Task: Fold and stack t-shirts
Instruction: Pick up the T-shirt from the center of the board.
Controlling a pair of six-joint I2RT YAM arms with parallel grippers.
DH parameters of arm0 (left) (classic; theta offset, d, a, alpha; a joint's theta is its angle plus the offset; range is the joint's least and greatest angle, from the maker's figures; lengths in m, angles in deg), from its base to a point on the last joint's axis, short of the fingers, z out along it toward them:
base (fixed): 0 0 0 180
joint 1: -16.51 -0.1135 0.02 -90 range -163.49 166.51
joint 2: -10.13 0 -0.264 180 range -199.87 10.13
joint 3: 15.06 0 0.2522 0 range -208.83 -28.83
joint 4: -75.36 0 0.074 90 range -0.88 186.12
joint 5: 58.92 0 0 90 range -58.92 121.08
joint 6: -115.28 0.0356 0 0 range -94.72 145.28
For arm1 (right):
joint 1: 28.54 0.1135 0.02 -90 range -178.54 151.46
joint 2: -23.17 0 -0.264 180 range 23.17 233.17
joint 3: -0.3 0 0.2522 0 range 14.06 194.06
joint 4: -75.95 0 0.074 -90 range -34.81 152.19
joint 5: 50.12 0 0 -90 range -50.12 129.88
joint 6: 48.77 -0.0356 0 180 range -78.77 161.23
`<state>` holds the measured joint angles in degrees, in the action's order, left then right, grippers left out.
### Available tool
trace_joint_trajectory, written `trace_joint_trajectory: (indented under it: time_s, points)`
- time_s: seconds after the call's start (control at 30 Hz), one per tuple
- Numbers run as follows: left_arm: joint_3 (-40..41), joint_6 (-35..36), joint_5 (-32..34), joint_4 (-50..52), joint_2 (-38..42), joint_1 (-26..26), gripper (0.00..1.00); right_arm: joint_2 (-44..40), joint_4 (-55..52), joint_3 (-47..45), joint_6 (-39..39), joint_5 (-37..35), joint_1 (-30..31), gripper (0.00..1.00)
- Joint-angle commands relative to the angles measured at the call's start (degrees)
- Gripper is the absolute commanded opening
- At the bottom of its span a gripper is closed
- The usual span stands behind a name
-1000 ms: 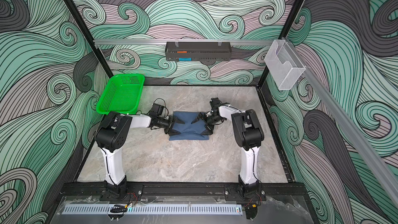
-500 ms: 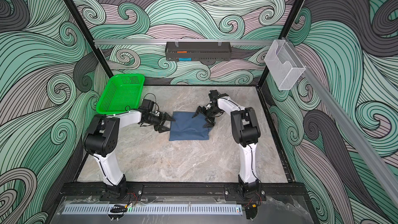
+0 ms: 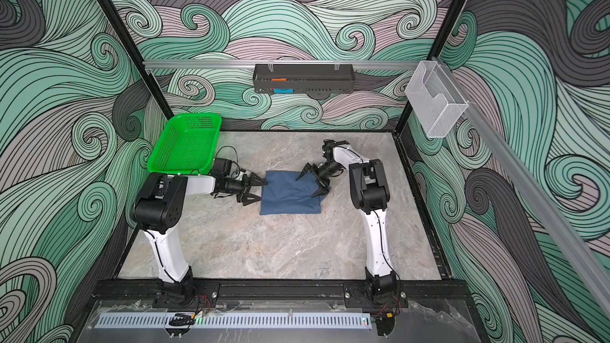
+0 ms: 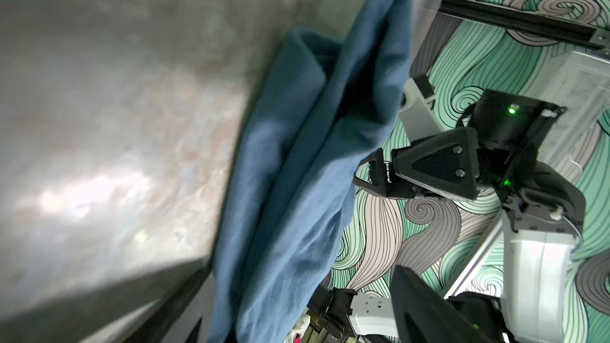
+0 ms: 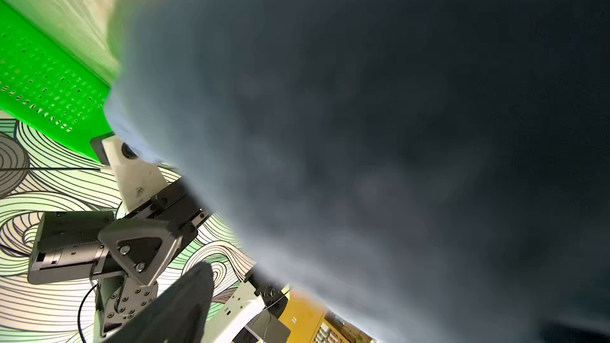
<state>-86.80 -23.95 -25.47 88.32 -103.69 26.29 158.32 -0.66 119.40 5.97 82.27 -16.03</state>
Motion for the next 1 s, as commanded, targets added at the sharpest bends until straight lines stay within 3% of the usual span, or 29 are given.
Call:
trace_joint_trajectory:
  time_s: [0.0,0.3,0.4,0.43,0.5,0.53,0.73,0.97]
  points:
    - [1.88,3.46,5.72,-0.41,-6.49,0.33,0.88,4.50,-1.06,1.73,4.15,-4.68,0.06,0.99]
    - [0.43,3.70,3.73,-2.22,-10.50,2.12,0.88,9.47,-5.44,13.03,3.84,-1.84,3.83,0.99]
    - [-1.77,4.19,3.65,0.06,-10.76,3.45,0.83,10.58,-5.97,15.83,3.14,-0.85,5.18,0.99]
    - [-2.49,4.08,3.52,0.71,-10.87,3.70,0.75,10.66,-6.00,16.32,2.86,-0.78,5.44,0.99]
    - [-4.36,3.09,4.55,3.60,-11.46,3.80,0.06,10.20,-5.99,17.17,2.57,-1.23,5.68,0.99]
    - [-5.06,2.13,4.68,4.17,-11.57,3.75,0.00,9.73,-5.98,17.28,2.64,-1.55,5.68,0.99]
    - [-3.77,-8.69,8.14,-4.03,-5.06,3.93,0.00,1.51,-5.96,13.44,3.19,-4.49,5.11,0.99]
    - [-4.82,-16.69,23.80,-0.42,5.06,4.94,0.00,-16.42,-0.60,-3.56,-0.70,-6.62,5.17,0.99]
